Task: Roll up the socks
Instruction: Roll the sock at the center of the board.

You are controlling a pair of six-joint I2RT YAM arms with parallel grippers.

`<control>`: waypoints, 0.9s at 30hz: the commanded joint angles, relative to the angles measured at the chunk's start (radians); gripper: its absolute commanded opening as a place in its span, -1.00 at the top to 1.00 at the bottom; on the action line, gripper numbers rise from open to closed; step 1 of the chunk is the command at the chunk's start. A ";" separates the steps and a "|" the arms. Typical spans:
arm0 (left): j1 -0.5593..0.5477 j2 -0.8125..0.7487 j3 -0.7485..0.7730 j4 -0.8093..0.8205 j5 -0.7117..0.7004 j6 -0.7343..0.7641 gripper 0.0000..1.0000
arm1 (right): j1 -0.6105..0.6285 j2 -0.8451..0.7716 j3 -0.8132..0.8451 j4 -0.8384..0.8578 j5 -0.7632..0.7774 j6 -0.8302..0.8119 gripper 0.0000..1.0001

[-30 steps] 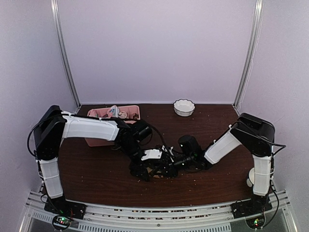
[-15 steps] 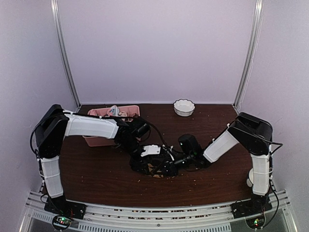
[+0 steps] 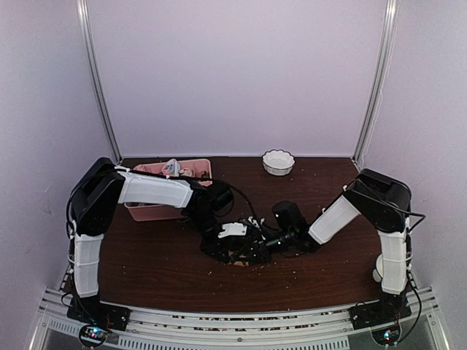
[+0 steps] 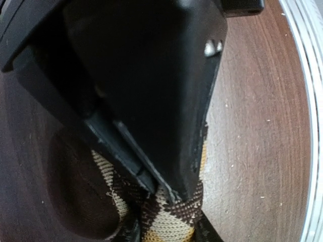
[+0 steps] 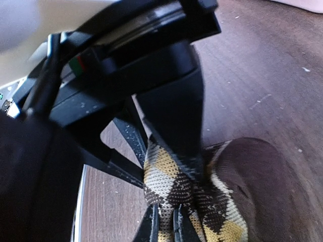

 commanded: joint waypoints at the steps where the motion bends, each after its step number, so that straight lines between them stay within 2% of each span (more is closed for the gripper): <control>1: 0.024 0.072 0.077 -0.084 0.116 -0.042 0.51 | -0.024 0.086 -0.095 -0.275 0.235 0.001 1.00; 3: 0.024 0.087 0.085 -0.111 0.118 -0.046 0.62 | -0.024 0.089 -0.099 -0.255 0.227 0.015 1.00; 6: 0.037 0.117 0.096 -0.129 0.098 -0.093 0.82 | -0.024 0.077 -0.144 -0.136 0.222 0.064 0.95; 8: 0.054 0.169 0.143 -0.187 0.111 -0.121 1.00 | -0.024 0.048 -0.202 0.007 0.234 0.111 0.68; 9: 0.064 0.195 0.165 -0.218 0.116 -0.133 1.00 | -0.024 0.021 -0.238 0.087 0.251 0.130 0.57; 12: 0.072 0.252 0.203 -0.286 0.094 -0.163 1.00 | -0.024 -0.025 -0.305 0.231 0.296 0.147 0.48; 13: 0.072 0.262 0.210 -0.302 0.082 -0.170 1.00 | -0.024 -0.036 -0.319 0.248 0.306 0.145 0.38; 14: 0.072 0.270 0.212 -0.310 0.058 -0.180 1.00 | -0.024 -0.046 -0.334 0.285 0.316 0.146 -0.44; 15: 0.072 0.274 0.210 -0.312 0.036 -0.188 1.00 | -0.024 -0.055 -0.351 0.309 0.328 0.149 -0.94; 16: 0.072 0.279 0.210 -0.314 0.017 -0.195 1.00 | -0.023 -0.063 -0.366 0.325 0.338 0.148 -1.00; 22: 0.074 0.333 0.245 -0.379 0.000 -0.208 1.00 | -0.013 -0.141 -0.475 0.423 0.456 0.127 -0.99; 27: 0.075 0.350 0.245 -0.410 -0.014 -0.193 1.00 | 0.033 -0.326 -0.596 0.423 0.775 0.041 -0.99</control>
